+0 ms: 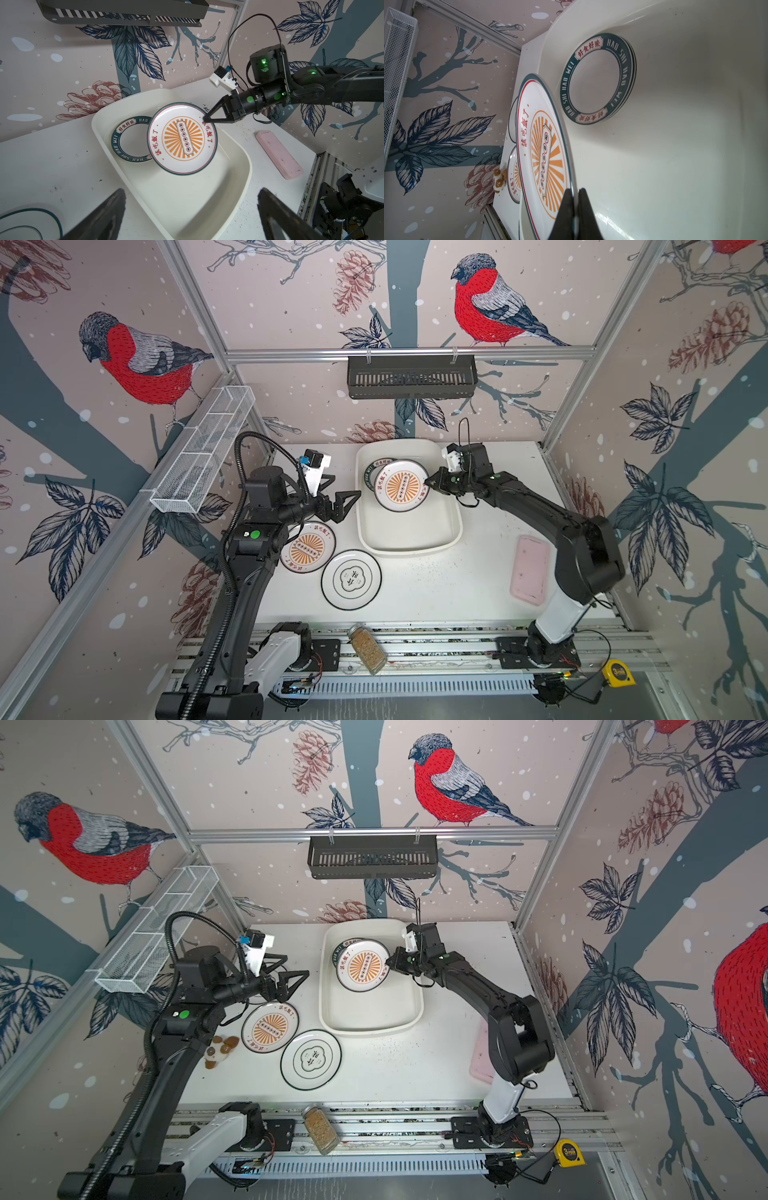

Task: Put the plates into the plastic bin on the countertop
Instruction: 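Carry the orange-sunburst plate over the tray and lower it onto the stack, then open the right gripper and release the plate flat on the stack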

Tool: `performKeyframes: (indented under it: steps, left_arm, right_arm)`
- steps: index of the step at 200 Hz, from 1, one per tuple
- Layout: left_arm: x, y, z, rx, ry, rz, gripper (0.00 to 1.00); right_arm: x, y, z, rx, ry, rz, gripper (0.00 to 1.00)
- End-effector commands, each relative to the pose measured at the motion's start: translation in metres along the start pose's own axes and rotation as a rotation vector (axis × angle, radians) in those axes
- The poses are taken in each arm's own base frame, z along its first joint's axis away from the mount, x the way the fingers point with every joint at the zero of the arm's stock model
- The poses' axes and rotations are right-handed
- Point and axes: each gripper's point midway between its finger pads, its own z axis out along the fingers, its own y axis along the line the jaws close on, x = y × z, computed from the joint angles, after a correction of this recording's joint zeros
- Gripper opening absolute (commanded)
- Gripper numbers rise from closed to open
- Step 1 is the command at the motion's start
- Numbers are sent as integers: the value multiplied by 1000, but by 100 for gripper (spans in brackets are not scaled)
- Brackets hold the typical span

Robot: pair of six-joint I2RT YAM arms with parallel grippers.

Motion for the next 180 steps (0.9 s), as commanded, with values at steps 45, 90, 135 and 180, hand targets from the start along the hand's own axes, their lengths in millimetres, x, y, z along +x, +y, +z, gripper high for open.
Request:
performKeyframes:
  steps: [45, 90, 135, 180]
  left_arm:
    - [-8, -2, 0, 21, -30, 23, 98]
    - [-5, -1, 2, 22, -26, 17, 98]
    - [-6, -1, 3, 28, -28, 13, 98]
    - [-5, -1, 4, 33, -28, 13, 98]
  right_arm:
    - [-56, -15, 59, 2, -65, -75, 2]
    - [-68, -32, 87, 1, -59, -46, 2]
    - [-68, -45, 108, 16, -35, -17, 4]
    - [-66, -53, 119, 18, -24, 1, 4]
